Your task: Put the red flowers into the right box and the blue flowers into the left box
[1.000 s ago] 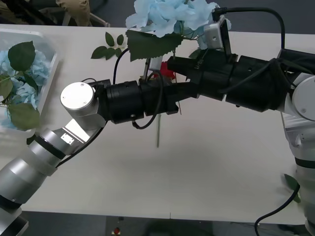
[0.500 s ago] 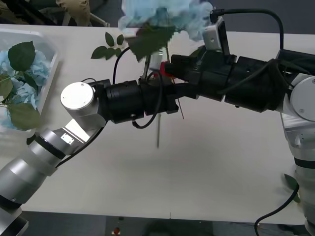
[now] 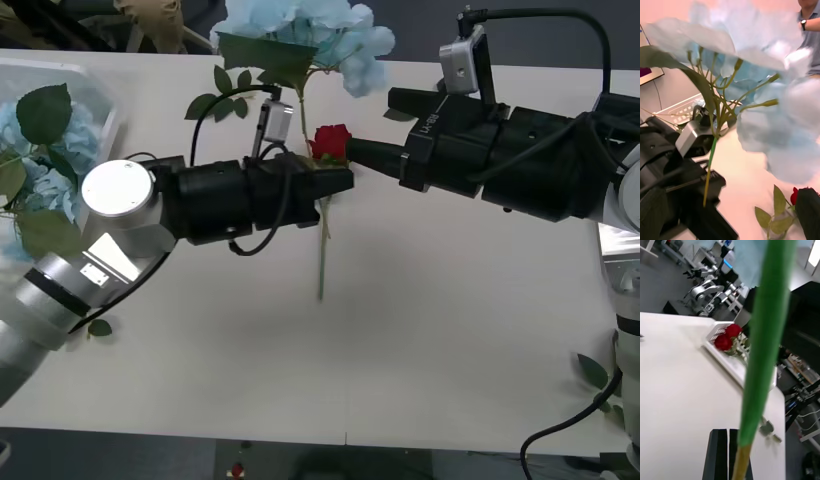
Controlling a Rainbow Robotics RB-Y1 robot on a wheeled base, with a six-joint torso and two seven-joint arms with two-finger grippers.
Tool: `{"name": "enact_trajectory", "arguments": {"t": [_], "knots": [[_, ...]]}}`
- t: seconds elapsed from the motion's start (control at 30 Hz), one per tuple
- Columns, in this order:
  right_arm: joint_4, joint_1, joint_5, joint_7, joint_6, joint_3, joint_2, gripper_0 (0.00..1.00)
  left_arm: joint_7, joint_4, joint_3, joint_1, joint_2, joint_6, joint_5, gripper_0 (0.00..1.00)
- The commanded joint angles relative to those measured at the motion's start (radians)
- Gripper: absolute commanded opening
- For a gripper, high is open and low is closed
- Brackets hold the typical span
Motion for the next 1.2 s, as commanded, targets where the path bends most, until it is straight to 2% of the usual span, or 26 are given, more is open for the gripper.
{"name": "enact_trajectory", "arguments": {"t": [0.03, 0.3, 0.37, 0.43, 0.57, 0.7, 0.8, 1.03, 1.2], "knots": [[-0.018, -0.012, -0.031, 0.029, 0.033, -0.040, -0.012, 1.00, -0.076, -0.012, 0.004, 0.014, 0.174, 0.003, 0.006, 0.00], [-0.018, -0.006, -0.060, 0.012, 0.191, -0.148, -0.058, 1.00, -0.076, -0.010, 0.007, 0.107, 0.450, 0.025, 0.049, 0.00], [-0.018, -0.005, -0.055, 0.008, 0.240, -0.179, -0.075, 1.00, -0.078, -0.010, 0.026, 0.128, 0.502, 0.028, 0.081, 0.00], [-0.018, 0.001, -0.054, 0.000, 0.298, -0.225, -0.104, 1.00, -0.076, 0.002, 0.110, 0.172, 0.559, 0.072, 0.086, 0.00], [-0.018, 0.026, -0.061, -0.003, 0.347, -0.257, -0.190, 1.00, -0.075, 0.114, 0.304, 0.225, 0.576, 0.229, 0.032, 0.00], [0.068, 0.072, -0.143, 0.011, 0.343, -0.262, -0.300, 1.00, -0.082, 0.284, 0.497, 0.220, 0.582, 0.401, -0.138, 0.00], [0.126, 0.100, -0.178, 0.015, 0.326, -0.262, -0.354, 1.00, -0.087, 0.335, 0.567, 0.199, 0.603, 0.474, -0.285, 0.00], [0.301, 0.115, -0.238, 0.003, 0.318, -0.271, -0.460, 1.00, -0.086, 0.435, 0.607, 0.142, 0.638, 0.663, -0.534, 0.00], [0.404, 0.115, -0.268, -0.012, 0.315, -0.273, -0.514, 1.00, -0.086, 0.435, 0.616, 0.139, 0.654, 0.674, -0.672, 0.00]]}}
